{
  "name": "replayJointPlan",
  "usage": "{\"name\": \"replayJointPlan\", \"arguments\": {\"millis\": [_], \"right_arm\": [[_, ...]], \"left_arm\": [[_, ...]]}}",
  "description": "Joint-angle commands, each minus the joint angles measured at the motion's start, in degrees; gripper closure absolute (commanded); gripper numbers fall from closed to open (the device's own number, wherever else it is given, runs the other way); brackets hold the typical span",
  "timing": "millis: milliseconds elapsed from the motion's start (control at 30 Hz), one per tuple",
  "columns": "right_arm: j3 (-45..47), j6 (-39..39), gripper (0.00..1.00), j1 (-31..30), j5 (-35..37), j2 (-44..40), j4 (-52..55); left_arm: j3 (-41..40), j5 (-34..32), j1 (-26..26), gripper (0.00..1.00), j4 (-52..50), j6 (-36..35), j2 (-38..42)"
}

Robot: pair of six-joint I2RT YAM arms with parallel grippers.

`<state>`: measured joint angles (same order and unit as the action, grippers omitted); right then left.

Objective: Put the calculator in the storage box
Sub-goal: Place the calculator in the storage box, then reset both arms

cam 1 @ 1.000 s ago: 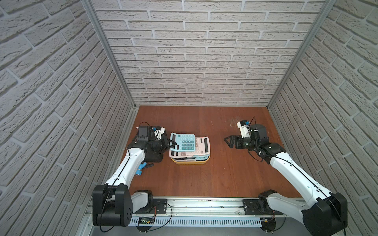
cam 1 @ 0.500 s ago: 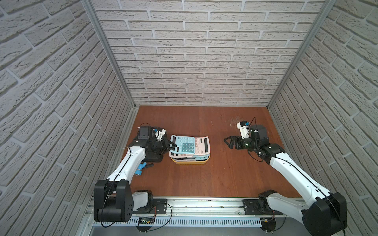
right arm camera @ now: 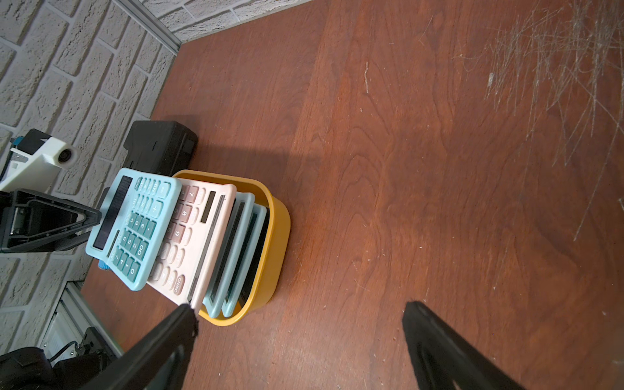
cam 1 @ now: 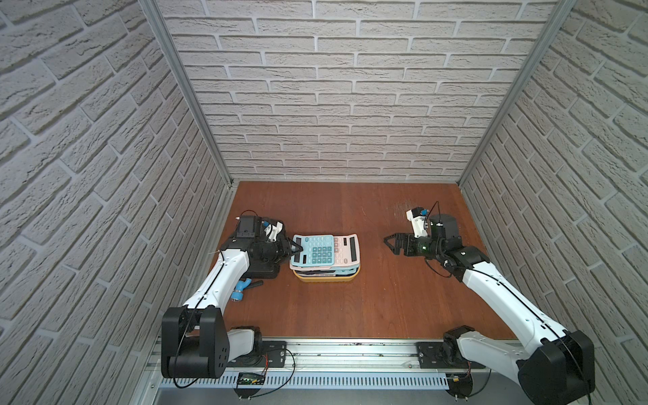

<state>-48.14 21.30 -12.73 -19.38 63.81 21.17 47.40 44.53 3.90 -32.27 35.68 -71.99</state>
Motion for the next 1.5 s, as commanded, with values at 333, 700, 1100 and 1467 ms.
{"name": "replayJointPlan", "arguments": {"millis": [333,700,1100,1467], "right_arm": [[0.4,1.8,0.01,0.5,-2.3,-2.6,-1.9],[-1.1,0.7,0.01,0.6,-4.4,-5.4,0.5],[-6.5,-2.8,0.01,0.4,-4.9,-13.6,8.3],[-11.1,-2.3,0.01,0.4,0.1,-22.4,16.1]], "left_arm": [[4.5,-5.6,0.3,0.34,-4.5,-2.5,-0.2],[7.4,-10.7,-0.3,0.1,-8.8,-2.9,3.8],[16.6,-24.2,-5.2,0.02,-20.7,-1.9,18.4],[27.3,-30.1,-9.5,0.02,-29.1,-2.8,31.9]]}}
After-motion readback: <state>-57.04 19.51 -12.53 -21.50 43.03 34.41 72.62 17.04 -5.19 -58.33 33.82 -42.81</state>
